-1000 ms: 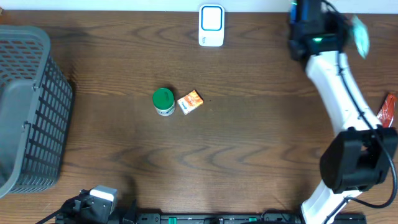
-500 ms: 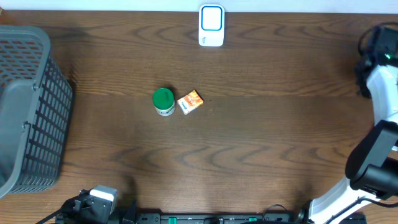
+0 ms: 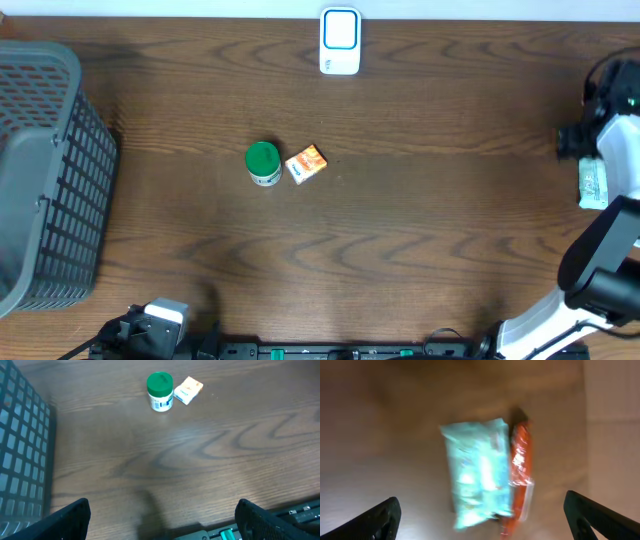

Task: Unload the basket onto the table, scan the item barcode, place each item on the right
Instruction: 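Carry the wipes pack to the right edge of the table, then move the right gripper down onto the small orange box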

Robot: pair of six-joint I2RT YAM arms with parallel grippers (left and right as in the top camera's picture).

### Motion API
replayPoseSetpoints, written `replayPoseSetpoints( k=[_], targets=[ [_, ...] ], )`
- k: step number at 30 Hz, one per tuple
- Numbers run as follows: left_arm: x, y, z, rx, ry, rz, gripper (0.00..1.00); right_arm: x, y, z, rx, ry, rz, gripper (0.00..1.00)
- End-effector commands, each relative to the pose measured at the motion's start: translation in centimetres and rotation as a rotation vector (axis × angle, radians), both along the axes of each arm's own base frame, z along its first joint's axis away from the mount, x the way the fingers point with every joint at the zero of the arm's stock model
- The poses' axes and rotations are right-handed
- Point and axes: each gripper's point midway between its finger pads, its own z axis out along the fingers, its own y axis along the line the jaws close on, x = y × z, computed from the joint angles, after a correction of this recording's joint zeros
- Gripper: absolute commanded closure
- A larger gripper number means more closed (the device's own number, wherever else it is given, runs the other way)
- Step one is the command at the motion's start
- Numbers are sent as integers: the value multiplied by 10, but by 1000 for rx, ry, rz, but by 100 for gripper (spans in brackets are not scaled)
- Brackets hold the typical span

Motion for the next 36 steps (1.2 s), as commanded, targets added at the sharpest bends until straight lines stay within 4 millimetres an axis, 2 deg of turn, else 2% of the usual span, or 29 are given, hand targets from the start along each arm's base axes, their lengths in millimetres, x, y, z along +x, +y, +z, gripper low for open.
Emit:
replayPoseSetpoints(
  k=[1, 4, 6, 7, 8, 10, 14, 17, 20, 26, 33, 36],
  targets=[
    [-2, -2, 2, -11, -9, -12, 7, 50, 110, 92, 361, -375, 138, 1],
    [-2, -2, 2, -11, -9, -12, 7, 51, 214, 128, 679, -446, 408, 1],
    [-2, -2, 2, -11, -9, -12, 7, 50, 277, 145, 858, -468, 564, 1],
    [-2, -2, 2, -11, -9, -12, 7, 48, 304, 144, 879, -447, 634, 1],
    [-2, -2, 2, -11, -9, -12, 8, 47, 322, 138, 858, -420, 660, 1],
    [-2, -2, 2, -11, -9, -12, 7, 44, 358, 113, 756, -340, 685, 1],
    [-2, -2, 2, -11, -9, -12, 7, 30, 440, 74, 656, -238, 821, 1],
    [-2, -2, 2, -11, -9, -12, 7, 23, 480, 53, 652, -204, 892, 1],
    [-2, -2, 2, -11, -9, -12, 7, 12, 509, 20, 681, -125, 919, 1],
    [-2, -2, 2, -11, -9, -12, 7, -4, 535, -34, 673, -5, 948, 1],
    [-2, -2, 2, -11, -9, -12, 7, -6, 538, -67, 641, 49, 937, 1],
    [-2, -2, 2, -11, -9, -12, 7, -7, 537, -75, 638, 67, 932, 1]
  ],
)
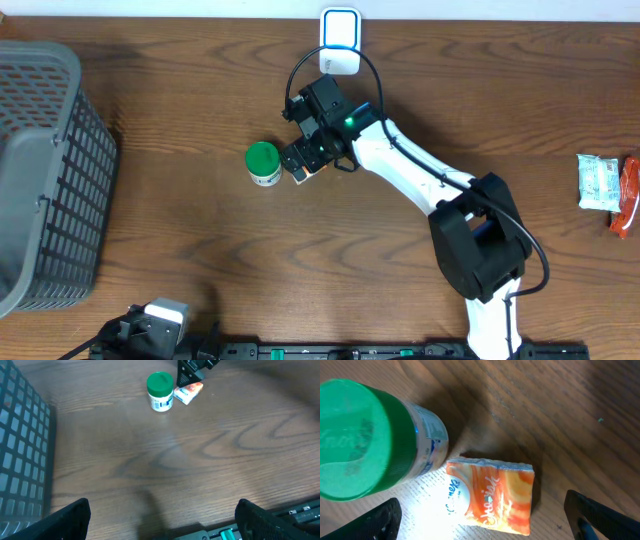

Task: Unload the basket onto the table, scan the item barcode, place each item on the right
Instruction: 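Move the right gripper down onto the small orange box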

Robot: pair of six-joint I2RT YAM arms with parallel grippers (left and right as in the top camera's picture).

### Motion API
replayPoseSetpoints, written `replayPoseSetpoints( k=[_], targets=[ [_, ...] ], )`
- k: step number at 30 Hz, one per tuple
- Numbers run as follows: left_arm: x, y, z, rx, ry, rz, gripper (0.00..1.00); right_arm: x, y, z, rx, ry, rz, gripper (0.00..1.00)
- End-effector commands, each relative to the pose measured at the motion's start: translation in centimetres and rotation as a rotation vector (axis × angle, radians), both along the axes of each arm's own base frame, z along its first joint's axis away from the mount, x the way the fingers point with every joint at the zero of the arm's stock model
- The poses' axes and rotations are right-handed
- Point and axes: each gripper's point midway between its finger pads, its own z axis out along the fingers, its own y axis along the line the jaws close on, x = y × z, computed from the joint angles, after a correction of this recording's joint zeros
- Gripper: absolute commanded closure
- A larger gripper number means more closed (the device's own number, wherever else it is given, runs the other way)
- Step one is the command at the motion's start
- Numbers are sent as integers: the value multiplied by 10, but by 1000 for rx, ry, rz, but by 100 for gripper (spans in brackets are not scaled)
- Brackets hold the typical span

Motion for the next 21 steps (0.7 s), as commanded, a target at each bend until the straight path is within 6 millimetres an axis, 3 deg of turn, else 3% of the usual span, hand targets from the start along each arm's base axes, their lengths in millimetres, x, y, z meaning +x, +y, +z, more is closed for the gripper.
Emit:
replayPoseSetpoints(
  k=[1, 14, 21],
  targets=[
    [-2, -2, 2, -11, -9, -12, 7, -1, -2, -15, -26, 20, -15, 1],
    [-2, -2, 2, -11, -9, -12, 7, -5, 11, -41, -81, -8, 26, 1],
    [-2, -2, 2, -11, -9, -12, 7, -9, 9, -73, -127, 24, 22, 1]
  ],
)
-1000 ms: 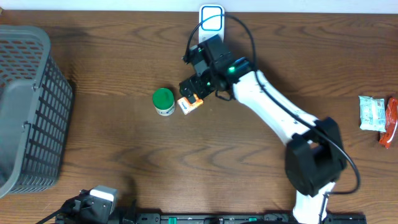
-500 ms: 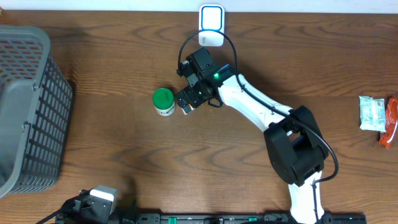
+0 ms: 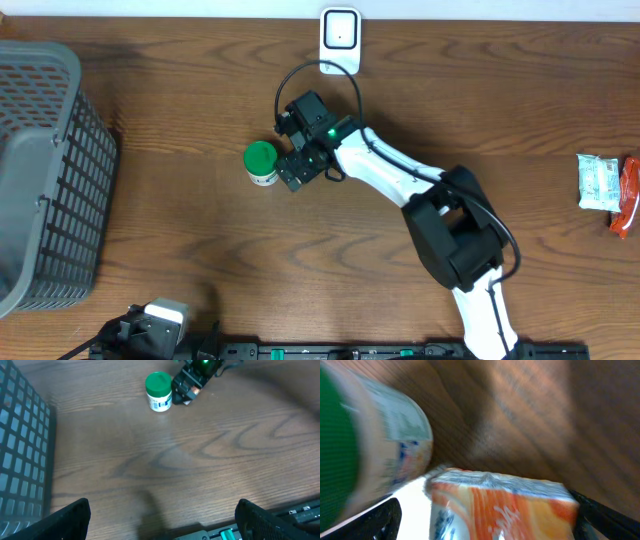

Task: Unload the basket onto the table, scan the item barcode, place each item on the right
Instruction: 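Move the right gripper down onto the small orange box, then close the right gripper on the orange box and lift it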

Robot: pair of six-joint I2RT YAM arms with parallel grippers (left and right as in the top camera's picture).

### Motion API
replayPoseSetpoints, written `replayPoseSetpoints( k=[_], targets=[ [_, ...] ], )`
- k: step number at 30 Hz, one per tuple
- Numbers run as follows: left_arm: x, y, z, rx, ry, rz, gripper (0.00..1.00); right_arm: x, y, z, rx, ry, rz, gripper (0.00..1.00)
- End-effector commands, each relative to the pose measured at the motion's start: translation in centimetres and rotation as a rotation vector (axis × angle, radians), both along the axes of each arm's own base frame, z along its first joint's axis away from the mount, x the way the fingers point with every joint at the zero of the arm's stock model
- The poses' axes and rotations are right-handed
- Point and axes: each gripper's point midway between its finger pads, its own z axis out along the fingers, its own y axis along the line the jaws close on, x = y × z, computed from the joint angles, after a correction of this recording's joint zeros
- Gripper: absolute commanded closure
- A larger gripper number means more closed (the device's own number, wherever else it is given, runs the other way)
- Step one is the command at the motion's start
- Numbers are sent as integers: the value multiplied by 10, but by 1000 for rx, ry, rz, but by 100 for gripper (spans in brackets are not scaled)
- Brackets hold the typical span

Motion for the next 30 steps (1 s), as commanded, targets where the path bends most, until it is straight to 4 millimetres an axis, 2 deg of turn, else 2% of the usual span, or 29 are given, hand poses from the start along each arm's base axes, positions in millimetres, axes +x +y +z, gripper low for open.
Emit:
replayPoseSetpoints(
  k=[1, 5, 12, 16, 23, 26, 30],
  targets=[
    [-2, -2, 2, -11, -9, -12, 7, -5, -6, -25, -51, 30, -9, 1],
    [-2, -2, 2, -11, -9, -12, 7, -3, -11, -30, -73, 27, -22, 2],
    [-2, -2, 2, -11, -9, -12, 7, -6, -14, -20, -89, 74, -65, 18],
    [-2, -2, 2, -11, -9, -12, 7, -6, -15, -4, -107, 99, -76, 30],
    [-2, -2, 2, -11, -9, -12, 7, 7, -4, 36, -75, 84, -112, 41],
    [-2, -2, 2, -11, -9, -12, 7, 11, -1, 53, -58, 84, -142, 43],
    [-2, -2, 2, -11, -9, -12, 7, 4, -6, 72, -72, 130, -193, 40]
  ],
)
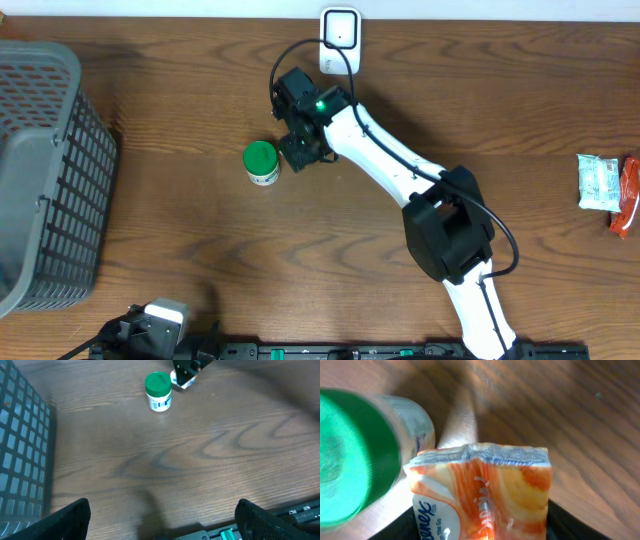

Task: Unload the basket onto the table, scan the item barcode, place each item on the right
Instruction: 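Close the right gripper on the orange box and lift it, then hold the orange box barcode in front of the white scanner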

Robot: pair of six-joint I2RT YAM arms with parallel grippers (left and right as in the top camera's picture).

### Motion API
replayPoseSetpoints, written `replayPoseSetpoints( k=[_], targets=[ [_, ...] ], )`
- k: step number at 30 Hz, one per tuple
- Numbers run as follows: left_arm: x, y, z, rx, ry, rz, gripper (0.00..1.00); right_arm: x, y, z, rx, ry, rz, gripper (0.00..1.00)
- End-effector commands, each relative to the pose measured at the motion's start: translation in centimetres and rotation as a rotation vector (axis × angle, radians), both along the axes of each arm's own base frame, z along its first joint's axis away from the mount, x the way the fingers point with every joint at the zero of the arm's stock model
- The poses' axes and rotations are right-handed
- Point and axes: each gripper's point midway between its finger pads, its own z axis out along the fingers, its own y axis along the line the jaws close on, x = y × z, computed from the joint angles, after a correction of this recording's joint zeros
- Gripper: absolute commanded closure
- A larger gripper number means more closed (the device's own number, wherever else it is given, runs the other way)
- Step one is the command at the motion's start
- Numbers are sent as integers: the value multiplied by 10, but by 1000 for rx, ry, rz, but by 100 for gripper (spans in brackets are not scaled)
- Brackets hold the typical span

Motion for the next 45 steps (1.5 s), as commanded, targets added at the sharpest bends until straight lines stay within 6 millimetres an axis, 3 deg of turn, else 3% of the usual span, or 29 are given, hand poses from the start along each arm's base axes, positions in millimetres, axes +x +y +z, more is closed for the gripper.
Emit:
replayPoseSetpoints(
  k=[1, 11, 19, 25, 40, 45],
  targets=[
    [-2, -2, 2, -11, -9, -12, 7, -1, -3, 23, 12, 33, -84, 40],
    [-2, -2, 2, -11, -9, -12, 7, -68, -17, 61, 195, 513, -115, 41],
    [-2, -3, 2, -11, -9, -12, 7, -69, -61, 66, 201, 648, -201, 36],
    [-2, -2, 2, -11, -9, -12, 7, -74, -83, 65, 175, 712, -240, 36],
    [-2, -2, 2, -11, -9, -12, 7, -96, -94, 47, 133, 828, -266, 38],
    [-2, -2, 2, -11, -9, -12, 7, -86, -94, 42, 149, 786, -266, 41]
  ],
)
